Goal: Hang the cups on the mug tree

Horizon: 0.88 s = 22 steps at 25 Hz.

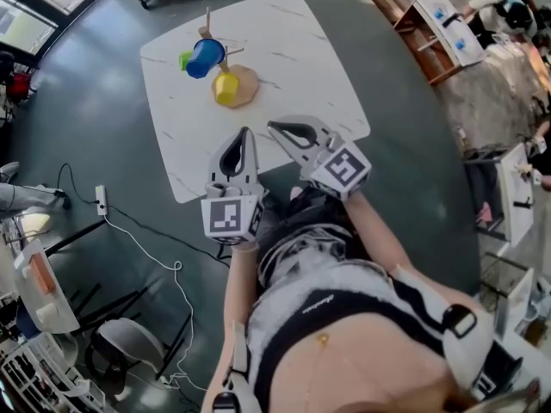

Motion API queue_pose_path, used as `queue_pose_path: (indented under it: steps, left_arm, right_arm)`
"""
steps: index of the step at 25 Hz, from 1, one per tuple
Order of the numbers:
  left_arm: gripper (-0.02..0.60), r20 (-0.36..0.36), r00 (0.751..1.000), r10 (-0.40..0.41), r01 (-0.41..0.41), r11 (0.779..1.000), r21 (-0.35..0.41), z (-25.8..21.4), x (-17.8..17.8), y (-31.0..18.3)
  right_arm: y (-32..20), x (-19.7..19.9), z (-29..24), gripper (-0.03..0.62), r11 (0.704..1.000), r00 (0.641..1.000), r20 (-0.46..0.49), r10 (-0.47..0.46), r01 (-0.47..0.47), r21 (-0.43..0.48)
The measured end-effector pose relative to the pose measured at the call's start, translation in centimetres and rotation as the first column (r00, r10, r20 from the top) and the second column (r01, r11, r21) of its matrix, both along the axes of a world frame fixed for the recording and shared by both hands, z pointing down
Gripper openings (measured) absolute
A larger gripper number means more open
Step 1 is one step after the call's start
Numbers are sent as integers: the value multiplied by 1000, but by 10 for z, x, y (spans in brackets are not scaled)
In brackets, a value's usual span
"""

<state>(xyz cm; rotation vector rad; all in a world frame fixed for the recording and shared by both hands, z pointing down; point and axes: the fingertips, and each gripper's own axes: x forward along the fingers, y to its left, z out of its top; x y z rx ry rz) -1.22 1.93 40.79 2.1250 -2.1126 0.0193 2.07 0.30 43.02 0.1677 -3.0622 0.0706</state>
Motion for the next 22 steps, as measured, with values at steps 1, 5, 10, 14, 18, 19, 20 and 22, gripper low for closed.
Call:
queue_pose_path:
  steps: [1, 5, 10, 14, 18, 19, 20, 22]
  left_arm:
    - [-8, 2, 1000, -7, 7, 1000, 4, 0, 3, 1]
    - [-5, 12, 999, -34, 34, 999, 17, -4, 11, 3]
    - [-3, 23, 999, -38, 38, 999, 13, -4, 21, 1]
    - [-3, 36, 998, -42, 42, 999, 8, -6, 22, -2]
    - [-3, 42, 998, -42, 41, 999, 20, -6, 19, -2]
    - [-3, 40, 998, -43, 43, 999, 17, -5, 18, -1]
    - [-3, 40, 998, -43, 42, 999, 18, -6, 17, 0]
    - [-2, 45, 998, -37, 37, 999, 19, -8, 16, 3]
  right_arm:
    - [1, 3, 1, 3, 1000, 1000, 3, -5, 5, -5]
    - [3, 11, 4, 3, 999, 1000, 2, -29, 29, -18]
    - [-2, 15, 1, 3, 999, 1000, 24, -19, 20, -26]
    - [-5, 16, 0, 3, 1000, 1000, 23, -8, 8, -3]
    - [-4, 14, -1, 3, 1000, 1000, 22, 9, -9, -14]
    - [-2, 12, -1, 3, 1000, 1000, 22, 12, -12, -14]
    - [-1, 10, -2, 3, 1000, 1000, 21, 13, -13, -11]
    - [4, 7, -4, 3, 1000, 1000, 19, 15, -15, -5]
